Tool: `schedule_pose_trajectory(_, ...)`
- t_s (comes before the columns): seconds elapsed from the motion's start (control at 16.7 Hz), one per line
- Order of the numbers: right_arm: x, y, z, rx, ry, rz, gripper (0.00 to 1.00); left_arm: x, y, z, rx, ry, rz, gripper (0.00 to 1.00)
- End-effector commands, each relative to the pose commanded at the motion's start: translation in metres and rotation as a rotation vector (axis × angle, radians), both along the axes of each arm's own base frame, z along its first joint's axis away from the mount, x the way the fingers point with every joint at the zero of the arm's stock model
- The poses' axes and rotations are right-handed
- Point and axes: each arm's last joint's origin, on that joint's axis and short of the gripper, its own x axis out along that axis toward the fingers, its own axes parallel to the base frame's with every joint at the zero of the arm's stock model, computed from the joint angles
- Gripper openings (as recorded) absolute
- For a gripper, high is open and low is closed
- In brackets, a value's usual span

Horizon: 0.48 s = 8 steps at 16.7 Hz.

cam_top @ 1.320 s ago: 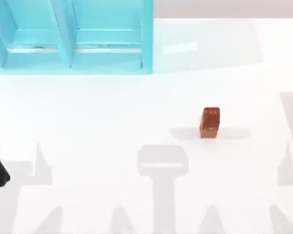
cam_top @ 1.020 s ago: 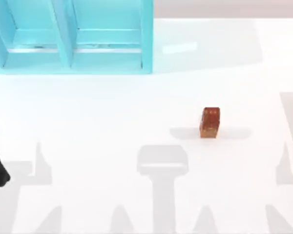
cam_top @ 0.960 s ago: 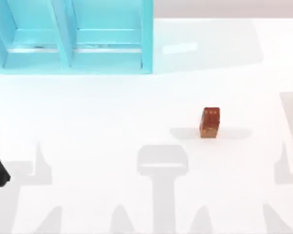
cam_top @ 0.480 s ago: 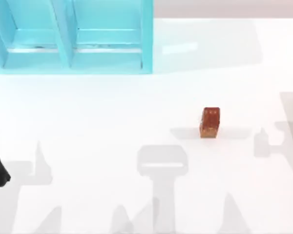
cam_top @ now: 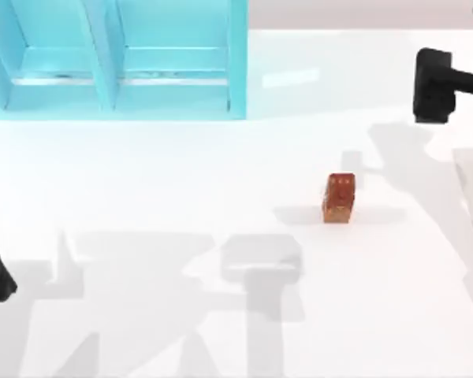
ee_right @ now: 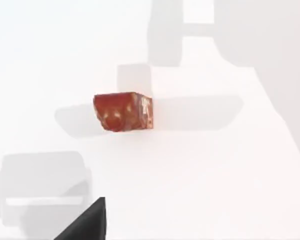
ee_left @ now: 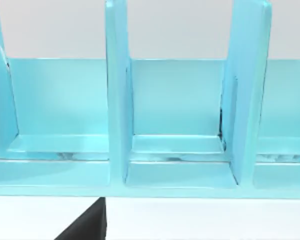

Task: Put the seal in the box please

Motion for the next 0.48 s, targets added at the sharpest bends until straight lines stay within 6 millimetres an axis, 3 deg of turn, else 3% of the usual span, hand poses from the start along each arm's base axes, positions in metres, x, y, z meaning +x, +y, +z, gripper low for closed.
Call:
schedule_pose_trajectory(0.24,0.063,0.054,-0.031,-0.078,0.236,0.039,1.0,0.0,0.0,0.0,0.0,0.0,0.0,1.0)
schedule_pose_trajectory(0.48,0.097,0.093,-0.071,-0.151,0.382,0.077,1.0,0.0,0.0,0.0,0.0,0.0,0.0,1.0)
